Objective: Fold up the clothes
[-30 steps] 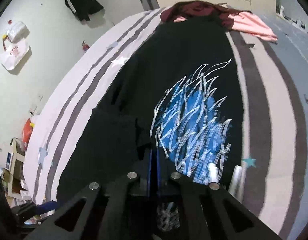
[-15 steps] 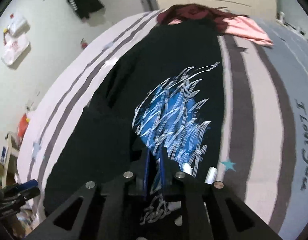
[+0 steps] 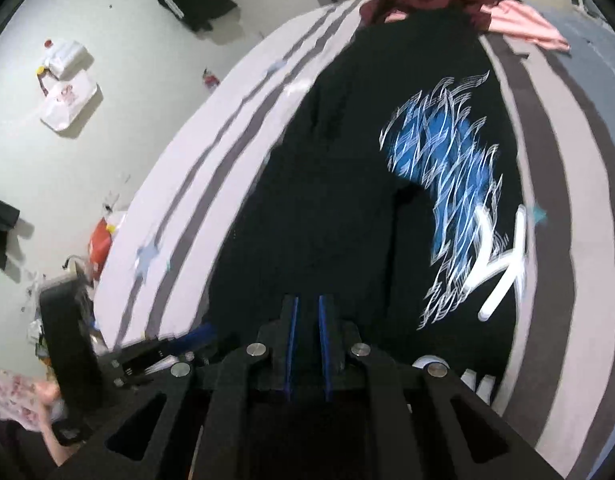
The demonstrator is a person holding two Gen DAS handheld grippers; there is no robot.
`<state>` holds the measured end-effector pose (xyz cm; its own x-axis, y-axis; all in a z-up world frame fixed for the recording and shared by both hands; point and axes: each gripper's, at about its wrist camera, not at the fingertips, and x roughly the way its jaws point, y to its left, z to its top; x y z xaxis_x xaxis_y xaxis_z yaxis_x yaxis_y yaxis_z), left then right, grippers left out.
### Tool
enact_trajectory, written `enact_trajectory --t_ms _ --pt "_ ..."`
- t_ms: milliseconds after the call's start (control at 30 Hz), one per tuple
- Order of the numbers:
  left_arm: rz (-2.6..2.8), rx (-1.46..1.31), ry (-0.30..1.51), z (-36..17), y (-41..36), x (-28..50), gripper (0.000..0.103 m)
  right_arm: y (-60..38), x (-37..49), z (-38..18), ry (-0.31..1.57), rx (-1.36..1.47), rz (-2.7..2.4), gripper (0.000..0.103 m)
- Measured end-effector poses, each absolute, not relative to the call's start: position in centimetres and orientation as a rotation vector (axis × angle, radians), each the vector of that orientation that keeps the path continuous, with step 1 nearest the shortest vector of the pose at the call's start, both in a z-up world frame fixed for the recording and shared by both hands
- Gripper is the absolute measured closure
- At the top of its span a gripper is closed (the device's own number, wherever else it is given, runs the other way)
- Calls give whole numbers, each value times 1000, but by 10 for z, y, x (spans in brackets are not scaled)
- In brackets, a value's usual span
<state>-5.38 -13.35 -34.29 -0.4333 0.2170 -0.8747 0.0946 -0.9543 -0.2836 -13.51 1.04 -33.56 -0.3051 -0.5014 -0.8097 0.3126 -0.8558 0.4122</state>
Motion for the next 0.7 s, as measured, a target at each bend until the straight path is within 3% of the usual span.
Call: enact_trajectory --t_ms 233,367,700 --pt "2504 -1628 -408 -346 -139 -49 76 30 -122 -366 -262 1564 -2221 99" --pt "2542 -1538 -490 -317 -150 -63 76 33 -124 -346 -268 1524 -2261 92" --pt "2528 -1330 -508 -302 -137 -184 76 20 -189 -323 -308 1339 -2372 92"
